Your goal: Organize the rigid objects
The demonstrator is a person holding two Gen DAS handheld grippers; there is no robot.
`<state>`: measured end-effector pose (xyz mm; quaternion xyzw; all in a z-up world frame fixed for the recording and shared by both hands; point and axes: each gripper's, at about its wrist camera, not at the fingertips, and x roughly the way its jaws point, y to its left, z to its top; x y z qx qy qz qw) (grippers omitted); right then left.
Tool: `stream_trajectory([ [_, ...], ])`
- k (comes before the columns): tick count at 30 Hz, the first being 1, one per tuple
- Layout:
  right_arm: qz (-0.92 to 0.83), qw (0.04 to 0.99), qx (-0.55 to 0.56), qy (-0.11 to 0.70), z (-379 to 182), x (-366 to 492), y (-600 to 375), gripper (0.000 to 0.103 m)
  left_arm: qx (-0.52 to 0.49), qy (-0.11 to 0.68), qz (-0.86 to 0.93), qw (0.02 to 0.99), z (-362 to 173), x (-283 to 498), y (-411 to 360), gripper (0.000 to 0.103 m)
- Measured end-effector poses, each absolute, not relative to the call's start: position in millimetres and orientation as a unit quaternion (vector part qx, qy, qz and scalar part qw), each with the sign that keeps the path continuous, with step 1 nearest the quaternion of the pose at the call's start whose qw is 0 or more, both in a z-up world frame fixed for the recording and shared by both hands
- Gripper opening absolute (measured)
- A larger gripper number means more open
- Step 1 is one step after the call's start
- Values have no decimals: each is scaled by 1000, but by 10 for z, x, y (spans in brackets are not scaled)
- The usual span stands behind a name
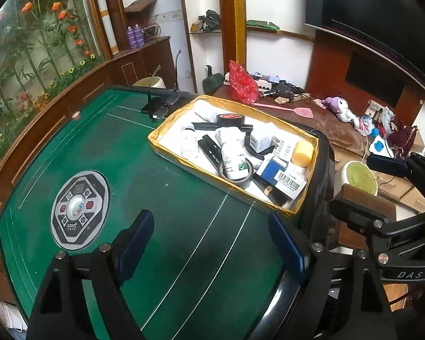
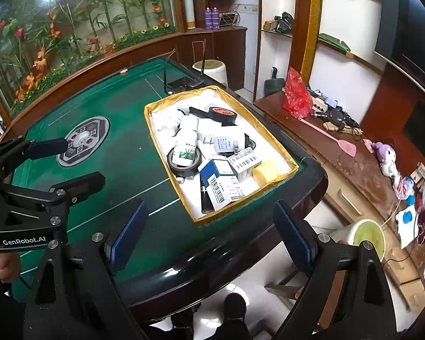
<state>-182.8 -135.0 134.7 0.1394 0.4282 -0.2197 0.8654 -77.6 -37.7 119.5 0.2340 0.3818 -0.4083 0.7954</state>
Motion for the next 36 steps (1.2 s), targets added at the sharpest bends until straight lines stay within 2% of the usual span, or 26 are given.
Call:
stream_trajectory([
  [36,-218,868,150,419,1321,-1964,-1148,90,236,385,-414,790,1200,-952,-222,84],
])
